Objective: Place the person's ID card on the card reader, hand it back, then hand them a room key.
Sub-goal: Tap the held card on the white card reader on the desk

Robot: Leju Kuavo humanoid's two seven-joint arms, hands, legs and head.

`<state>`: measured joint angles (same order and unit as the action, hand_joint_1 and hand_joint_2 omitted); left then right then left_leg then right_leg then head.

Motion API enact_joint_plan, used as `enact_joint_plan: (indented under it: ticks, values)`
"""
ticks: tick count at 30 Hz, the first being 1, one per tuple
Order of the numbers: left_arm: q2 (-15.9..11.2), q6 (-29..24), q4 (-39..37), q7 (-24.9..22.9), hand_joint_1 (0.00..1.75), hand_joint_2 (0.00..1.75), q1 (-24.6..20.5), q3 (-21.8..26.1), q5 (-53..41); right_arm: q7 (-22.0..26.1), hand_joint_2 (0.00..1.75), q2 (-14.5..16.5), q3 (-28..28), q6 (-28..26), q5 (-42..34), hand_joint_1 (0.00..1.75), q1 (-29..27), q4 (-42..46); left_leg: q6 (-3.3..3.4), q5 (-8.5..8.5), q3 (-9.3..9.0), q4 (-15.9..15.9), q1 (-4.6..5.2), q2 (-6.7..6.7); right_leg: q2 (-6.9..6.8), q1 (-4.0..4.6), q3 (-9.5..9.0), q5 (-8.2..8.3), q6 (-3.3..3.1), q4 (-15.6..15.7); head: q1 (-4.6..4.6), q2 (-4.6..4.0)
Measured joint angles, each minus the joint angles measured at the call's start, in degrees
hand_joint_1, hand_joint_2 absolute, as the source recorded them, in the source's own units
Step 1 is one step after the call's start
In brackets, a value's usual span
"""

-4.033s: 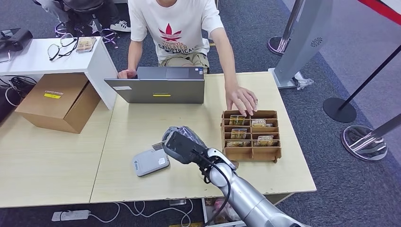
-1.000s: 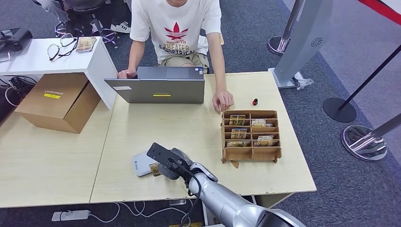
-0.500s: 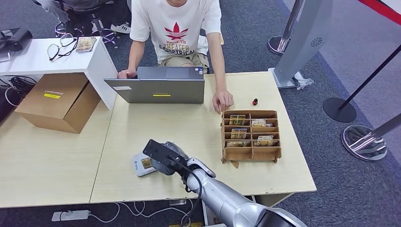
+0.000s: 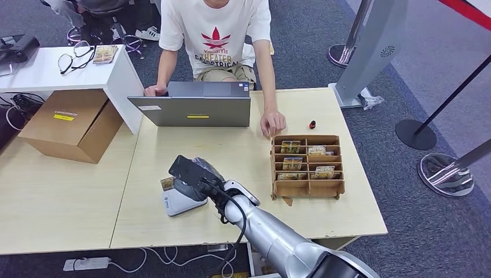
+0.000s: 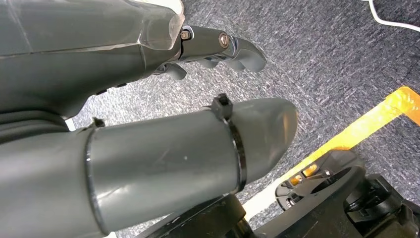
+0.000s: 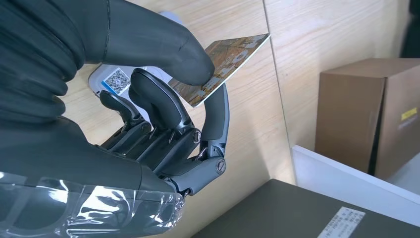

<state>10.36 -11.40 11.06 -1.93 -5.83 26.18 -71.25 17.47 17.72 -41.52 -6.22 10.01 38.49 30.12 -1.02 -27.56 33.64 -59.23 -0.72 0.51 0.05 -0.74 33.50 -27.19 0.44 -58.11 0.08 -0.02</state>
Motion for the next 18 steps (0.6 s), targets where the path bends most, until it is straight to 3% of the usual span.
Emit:
enact_joint_plan:
  ticks: [18]
  values:
    - [0.0,-0.3,0.0,-0.4,0.0,0.0,0.0,-0.5,0.4,-2.9,1.75,0.4,-1.1,-4.0,0.4,1.75,-0.5,-6.5,0.0,0.0,0.02,0.0,0.0,0.01,-0.01,0.0,-0.01,0.0,0.0,0.0,0.01,0.0]
